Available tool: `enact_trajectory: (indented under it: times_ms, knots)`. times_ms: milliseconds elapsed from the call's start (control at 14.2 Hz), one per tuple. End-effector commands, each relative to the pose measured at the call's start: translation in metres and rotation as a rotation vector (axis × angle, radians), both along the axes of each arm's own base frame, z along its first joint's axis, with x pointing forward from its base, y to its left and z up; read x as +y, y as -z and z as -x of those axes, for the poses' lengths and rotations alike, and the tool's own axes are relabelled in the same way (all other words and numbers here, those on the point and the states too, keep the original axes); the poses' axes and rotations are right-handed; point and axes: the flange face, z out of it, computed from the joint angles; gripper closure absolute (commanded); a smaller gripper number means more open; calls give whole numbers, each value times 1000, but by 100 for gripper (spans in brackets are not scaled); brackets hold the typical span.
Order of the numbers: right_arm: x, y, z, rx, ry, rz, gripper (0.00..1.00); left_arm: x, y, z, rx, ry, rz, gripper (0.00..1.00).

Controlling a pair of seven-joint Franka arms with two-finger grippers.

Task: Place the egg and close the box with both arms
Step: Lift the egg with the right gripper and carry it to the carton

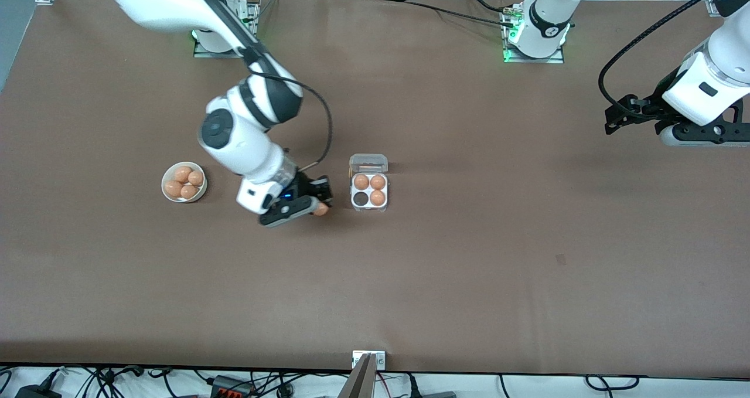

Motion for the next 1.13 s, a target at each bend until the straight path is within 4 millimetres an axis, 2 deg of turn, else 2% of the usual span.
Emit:
enact_trajectory:
  times_ms: [0,141,282,424,1059]
  knots:
    - [18,17,3,-40,24,-45,79,4,-5,-3,5,19,-5,0]
    - [41,33,14,-53,45,-77,79,4,-5,-3,5,19,-5,0]
    - [51,52,19,-69,72,-105,79,3,-5,-3,5,21,-5,0]
    - [63,61,29,-60,58,-106,79,4,-5,-3,5,19,-5,0]
    - [60,86,42,-20,46,-76,79,4,-5,-3,8,19,-6,0]
